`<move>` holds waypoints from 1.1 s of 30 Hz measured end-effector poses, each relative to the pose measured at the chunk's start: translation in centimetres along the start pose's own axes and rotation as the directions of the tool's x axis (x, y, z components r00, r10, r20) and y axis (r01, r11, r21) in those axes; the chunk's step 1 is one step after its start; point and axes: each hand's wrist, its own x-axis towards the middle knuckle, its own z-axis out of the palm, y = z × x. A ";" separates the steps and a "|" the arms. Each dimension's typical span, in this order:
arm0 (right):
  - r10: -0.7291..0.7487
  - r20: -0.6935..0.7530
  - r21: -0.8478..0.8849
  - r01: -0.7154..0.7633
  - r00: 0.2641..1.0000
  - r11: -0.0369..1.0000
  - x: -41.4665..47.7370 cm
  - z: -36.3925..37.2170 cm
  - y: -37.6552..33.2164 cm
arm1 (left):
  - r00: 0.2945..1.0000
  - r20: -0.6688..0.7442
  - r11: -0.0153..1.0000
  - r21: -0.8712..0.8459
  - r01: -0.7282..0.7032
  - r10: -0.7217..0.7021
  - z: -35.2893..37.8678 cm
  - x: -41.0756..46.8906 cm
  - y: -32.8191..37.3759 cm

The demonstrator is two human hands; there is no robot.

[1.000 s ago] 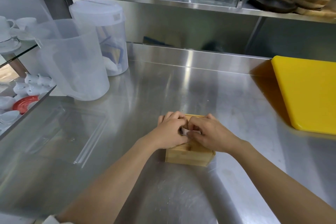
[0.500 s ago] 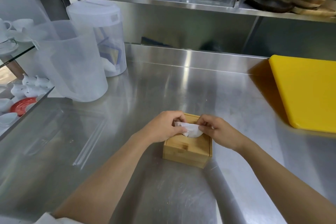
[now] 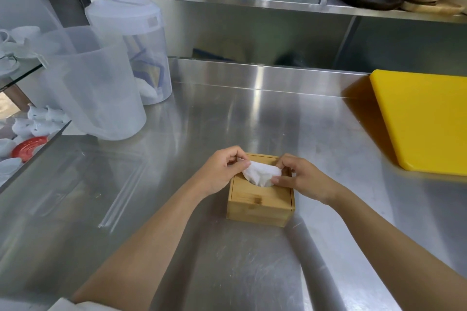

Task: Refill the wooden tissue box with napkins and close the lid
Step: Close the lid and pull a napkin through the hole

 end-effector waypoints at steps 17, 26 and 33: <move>0.028 -0.131 0.308 0.013 0.991 0.951 -0.2 0.2 0.7 | 0.987 -0.163 0.995 -0.101 -0.019 0.002 -0.9 0.4 -0.7; 0.050 -0.098 0.131 -0.037 0.994 0.991 -0.2 0.6 0.3 | 0.986 -0.168 0.995 -0.103 -0.001 -0.016 -0.5 0.3 -0.8; 0.076 -0.021 0.041 -0.076 0.997 0.996 -0.2 0.3 -0.3 | 0.979 -0.201 0.992 -0.129 0.015 -0.041 -0.2 0.1 -0.8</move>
